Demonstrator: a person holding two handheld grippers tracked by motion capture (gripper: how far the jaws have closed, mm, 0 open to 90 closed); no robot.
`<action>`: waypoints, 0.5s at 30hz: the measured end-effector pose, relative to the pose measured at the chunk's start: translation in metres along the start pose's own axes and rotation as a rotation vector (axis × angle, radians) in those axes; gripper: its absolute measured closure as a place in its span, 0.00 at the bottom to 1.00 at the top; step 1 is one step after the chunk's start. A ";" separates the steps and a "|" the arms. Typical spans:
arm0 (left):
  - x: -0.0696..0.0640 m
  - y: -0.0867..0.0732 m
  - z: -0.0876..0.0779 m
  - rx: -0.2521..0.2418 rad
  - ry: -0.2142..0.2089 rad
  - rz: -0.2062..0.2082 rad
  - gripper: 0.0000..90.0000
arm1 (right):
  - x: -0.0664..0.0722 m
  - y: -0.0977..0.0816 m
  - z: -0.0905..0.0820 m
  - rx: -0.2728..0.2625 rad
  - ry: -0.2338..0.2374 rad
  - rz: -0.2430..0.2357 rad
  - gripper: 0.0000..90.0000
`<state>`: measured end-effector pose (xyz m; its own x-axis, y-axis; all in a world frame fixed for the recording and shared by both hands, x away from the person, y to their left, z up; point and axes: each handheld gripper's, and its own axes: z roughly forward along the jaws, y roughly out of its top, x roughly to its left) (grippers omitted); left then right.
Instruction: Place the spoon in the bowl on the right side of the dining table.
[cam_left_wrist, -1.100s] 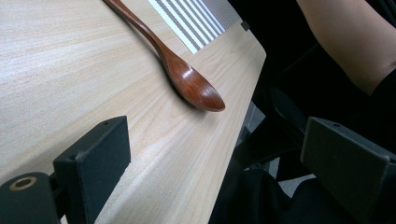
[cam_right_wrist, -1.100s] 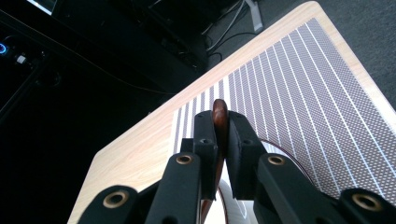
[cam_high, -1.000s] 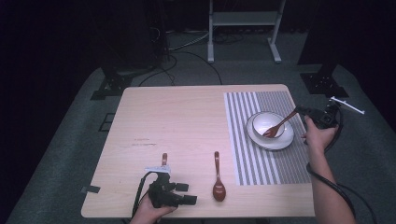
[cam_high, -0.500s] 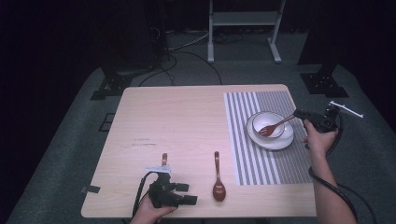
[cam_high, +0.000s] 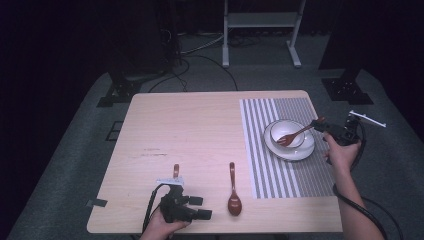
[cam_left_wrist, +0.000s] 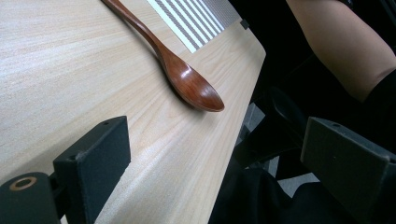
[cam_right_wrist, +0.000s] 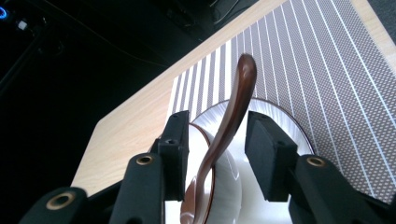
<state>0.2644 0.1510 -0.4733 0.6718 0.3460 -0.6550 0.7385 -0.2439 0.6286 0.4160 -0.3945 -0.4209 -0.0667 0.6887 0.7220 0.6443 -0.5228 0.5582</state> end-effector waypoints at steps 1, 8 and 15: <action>0.000 0.000 0.000 0.001 0.001 0.000 0.08 | 0.000 -0.001 0.000 0.002 0.001 0.000 0.65; 0.000 0.001 -0.001 -0.006 -0.001 -0.003 0.08 | -0.003 -0.006 -0.002 0.019 0.013 0.001 0.65; 0.000 0.000 -0.001 -0.006 0.002 -0.002 0.08 | -0.006 -0.010 -0.008 0.027 0.023 -0.003 0.64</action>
<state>0.2644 0.1516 -0.4725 0.6699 0.3484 -0.6556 0.7397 -0.2377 0.6295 0.4037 -0.3971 -0.4275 -0.0859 0.6784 0.7297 0.6642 -0.5069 0.5495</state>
